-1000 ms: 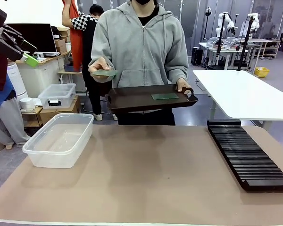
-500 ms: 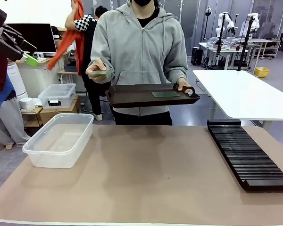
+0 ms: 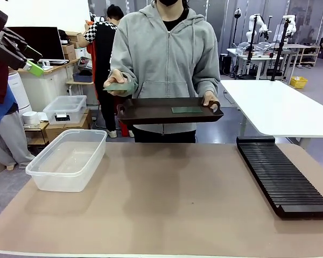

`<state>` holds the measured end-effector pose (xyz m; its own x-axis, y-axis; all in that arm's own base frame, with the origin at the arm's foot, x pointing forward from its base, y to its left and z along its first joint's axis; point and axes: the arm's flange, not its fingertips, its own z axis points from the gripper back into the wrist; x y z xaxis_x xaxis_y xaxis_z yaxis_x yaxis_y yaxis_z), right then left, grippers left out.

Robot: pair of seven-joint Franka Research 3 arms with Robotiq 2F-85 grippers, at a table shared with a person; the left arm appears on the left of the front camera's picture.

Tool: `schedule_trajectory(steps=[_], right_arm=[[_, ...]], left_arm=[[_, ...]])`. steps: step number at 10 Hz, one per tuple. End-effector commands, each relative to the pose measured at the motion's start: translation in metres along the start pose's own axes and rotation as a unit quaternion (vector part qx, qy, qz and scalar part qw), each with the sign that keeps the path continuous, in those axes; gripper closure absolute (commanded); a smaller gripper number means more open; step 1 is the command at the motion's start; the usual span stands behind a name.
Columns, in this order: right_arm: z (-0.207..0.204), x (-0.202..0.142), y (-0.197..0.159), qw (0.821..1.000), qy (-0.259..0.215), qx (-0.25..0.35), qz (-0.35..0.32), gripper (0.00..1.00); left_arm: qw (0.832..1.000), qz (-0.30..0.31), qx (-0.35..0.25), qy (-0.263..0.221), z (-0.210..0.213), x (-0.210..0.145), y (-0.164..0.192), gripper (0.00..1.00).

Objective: Sort PCBs into racks and boxes based on the side picked up.
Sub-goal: Pick up the Blank PCB handed by the Human.

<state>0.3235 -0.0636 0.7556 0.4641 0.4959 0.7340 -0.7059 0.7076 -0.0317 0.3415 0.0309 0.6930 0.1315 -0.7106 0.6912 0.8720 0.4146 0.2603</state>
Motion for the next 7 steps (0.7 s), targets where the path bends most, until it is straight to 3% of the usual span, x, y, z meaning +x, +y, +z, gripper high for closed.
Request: schedule_trajectory(steps=[1, 3, 4, 6, 7], right_arm=[[-0.001, 0.000, 0.000, 1.000, 0.000, 0.001, 0.001, 0.00], [-0.001, 0.000, 0.000, 1.000, 0.000, 0.001, 0.001, 0.00], [-0.001, 0.000, 0.000, 1.000, 0.000, 0.001, 0.001, 0.00], [-0.001, 0.000, 0.000, 1.000, 0.000, 0.001, 0.001, 0.00], [-0.001, 0.000, 0.000, 1.000, 0.000, 0.001, 0.001, 0.00]], left_arm=[[0.996, 0.056, -0.065, 0.024, -0.008, 0.006, 0.008, 0.00], [0.972, 0.162, -0.162, 0.045, -0.016, 0.014, 0.026, 0.00], [0.951, 0.223, -0.206, 0.061, -0.026, 0.017, 0.038, 0.00], [0.911, 0.331, -0.235, 0.072, -0.049, 0.021, 0.060, 0.00], [0.886, 0.388, -0.251, 0.050, -0.061, 0.023, 0.065, 0.00]])
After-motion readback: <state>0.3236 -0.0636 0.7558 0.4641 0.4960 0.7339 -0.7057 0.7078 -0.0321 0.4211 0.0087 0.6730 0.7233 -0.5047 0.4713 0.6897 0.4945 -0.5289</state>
